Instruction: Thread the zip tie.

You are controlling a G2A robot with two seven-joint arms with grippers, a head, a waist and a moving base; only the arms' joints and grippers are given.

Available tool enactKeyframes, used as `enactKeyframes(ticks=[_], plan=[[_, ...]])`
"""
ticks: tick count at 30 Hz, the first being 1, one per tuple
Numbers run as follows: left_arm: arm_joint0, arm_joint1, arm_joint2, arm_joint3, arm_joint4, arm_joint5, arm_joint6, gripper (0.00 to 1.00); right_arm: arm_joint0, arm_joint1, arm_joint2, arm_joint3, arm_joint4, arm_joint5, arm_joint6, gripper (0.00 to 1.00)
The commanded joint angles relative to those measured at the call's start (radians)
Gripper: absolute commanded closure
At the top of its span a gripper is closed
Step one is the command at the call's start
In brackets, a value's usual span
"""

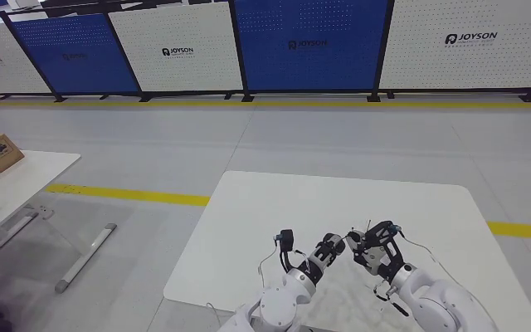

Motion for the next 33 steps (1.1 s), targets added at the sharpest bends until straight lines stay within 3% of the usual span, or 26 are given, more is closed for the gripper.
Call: enactKeyframes(ticks=[1,8,15,33], plan=[[0.0,0.0,0.001,0.0,0.0,-0.001,0.0,1.0,0.0,0.0,0.0,0.001,0.0,0.0,-0.001,1.0],[-0.001,0.0,0.004,0.002,0.001,-0.003,0.002,1.0,-0.001,0.002,0.001,0.003,0.003,0.0,0.0,1.0],[-0.001,-0.001,0.007,0.002,0.0,-0.008,0.014,1.0,-0.002,0.005,-0.004,0.0,-0.003,0.0,0.0,0.89],[-0.004,-0.001,0.004,0.006,-0.012,-0.015,0.026,1.0,-0.002,0.012,-0.018,-0.01,0.011,0.0,0.01,0.81]])
